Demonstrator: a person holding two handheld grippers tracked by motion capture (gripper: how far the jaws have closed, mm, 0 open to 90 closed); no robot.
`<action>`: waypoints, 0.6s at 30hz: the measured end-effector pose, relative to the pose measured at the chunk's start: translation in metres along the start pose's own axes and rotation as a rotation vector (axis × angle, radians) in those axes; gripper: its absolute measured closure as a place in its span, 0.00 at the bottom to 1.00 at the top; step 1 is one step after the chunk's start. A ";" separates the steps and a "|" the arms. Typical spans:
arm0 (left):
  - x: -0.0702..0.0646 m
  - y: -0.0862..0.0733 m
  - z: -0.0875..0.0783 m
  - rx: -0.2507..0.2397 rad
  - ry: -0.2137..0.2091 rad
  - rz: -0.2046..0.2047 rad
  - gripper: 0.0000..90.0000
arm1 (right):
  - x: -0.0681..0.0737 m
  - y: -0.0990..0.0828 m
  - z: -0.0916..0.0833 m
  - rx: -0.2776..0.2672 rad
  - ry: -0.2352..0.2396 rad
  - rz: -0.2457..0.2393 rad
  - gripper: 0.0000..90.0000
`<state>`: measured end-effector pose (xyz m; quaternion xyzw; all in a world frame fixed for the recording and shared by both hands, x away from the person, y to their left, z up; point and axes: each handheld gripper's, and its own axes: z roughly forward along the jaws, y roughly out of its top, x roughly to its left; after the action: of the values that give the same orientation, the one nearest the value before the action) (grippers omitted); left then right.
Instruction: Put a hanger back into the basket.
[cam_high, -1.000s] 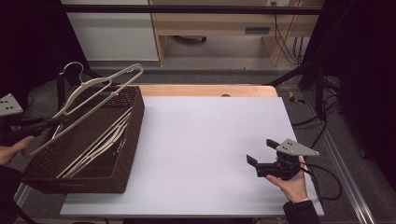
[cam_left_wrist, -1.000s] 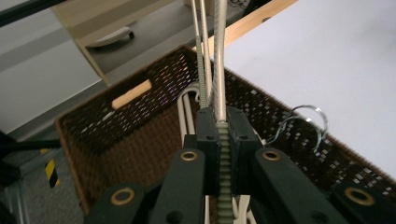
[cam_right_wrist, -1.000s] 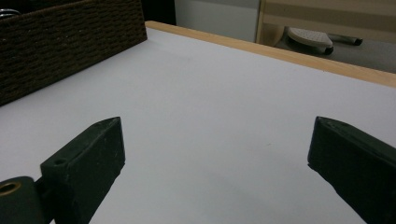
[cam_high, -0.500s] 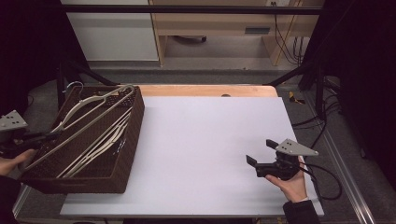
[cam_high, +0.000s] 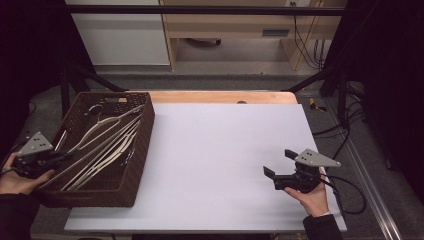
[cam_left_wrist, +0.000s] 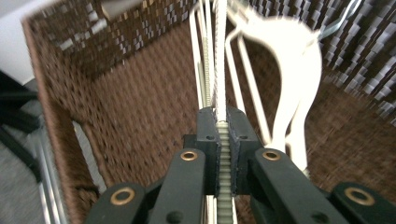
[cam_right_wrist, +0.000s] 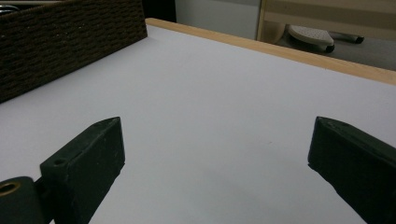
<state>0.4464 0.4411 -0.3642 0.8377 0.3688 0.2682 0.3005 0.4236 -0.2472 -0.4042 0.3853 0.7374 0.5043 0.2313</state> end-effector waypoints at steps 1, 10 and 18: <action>-0.001 0.000 0.002 0.023 0.012 0.013 0.95 | 0.000 0.000 0.000 0.000 0.000 0.000 0.05; -0.010 0.003 0.015 0.175 -0.034 -0.012 0.87 | 0.000 0.000 0.000 0.004 0.003 0.000 0.05; -0.016 0.023 -0.010 0.085 0.000 0.005 0.72 | 0.001 0.000 0.002 0.001 0.004 0.005 0.04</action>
<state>0.4408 0.4186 -0.3450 0.8506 0.3780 0.2530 0.2639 0.4247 -0.2457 -0.4044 0.3862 0.7371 0.5054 0.2282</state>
